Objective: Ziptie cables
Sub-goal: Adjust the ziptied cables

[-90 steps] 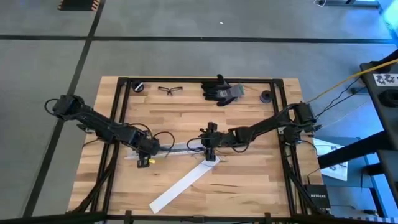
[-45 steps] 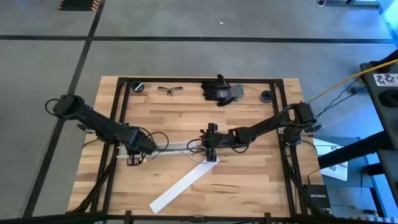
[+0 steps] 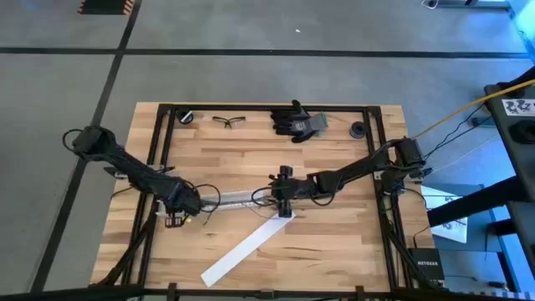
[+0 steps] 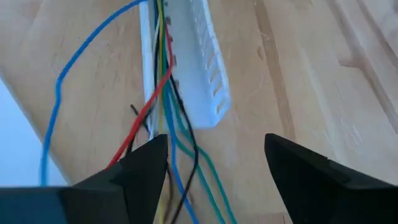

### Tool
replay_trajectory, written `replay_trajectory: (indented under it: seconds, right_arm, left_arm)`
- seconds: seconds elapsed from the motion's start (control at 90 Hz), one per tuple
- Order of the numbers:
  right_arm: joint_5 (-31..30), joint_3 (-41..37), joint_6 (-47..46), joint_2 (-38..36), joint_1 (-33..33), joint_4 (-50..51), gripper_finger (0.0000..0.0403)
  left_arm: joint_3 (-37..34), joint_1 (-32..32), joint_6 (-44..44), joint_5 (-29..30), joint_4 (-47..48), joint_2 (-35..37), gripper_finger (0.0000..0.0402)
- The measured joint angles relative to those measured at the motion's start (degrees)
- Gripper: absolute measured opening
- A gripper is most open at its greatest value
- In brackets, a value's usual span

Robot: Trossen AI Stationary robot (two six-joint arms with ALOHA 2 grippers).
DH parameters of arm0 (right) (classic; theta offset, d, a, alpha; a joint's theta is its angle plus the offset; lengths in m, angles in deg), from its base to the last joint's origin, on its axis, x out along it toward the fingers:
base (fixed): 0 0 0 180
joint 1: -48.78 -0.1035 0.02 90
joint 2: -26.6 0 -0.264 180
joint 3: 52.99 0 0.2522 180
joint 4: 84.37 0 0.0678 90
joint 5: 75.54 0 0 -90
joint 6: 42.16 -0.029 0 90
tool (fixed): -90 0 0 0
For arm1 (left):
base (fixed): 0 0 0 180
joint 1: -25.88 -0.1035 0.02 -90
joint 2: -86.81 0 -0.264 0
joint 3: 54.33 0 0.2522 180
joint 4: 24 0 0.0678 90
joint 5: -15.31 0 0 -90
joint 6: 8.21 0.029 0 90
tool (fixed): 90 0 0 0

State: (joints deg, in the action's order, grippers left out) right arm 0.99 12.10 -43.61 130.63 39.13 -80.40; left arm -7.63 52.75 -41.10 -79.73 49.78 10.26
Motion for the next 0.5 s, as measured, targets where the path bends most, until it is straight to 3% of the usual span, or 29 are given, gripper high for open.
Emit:
replay_trajectory:
  seconds: [0.178, 0.5]
  right_arm:
    - [-0.55, -0.01, 0.46, 0.0, 0.02, -0.43, 0.0253]
    - [0.46, 3.15, 1.49, -2.09, -0.07, 2.93, 0.0253]
  left_arm:
    - [0.03, 0.03, -2.33, -4.76, 4.93, 0.07, 0.0001]
    - [5.23, 0.03, -1.62, -2.41, 5.7, 0.93, 0.0001]
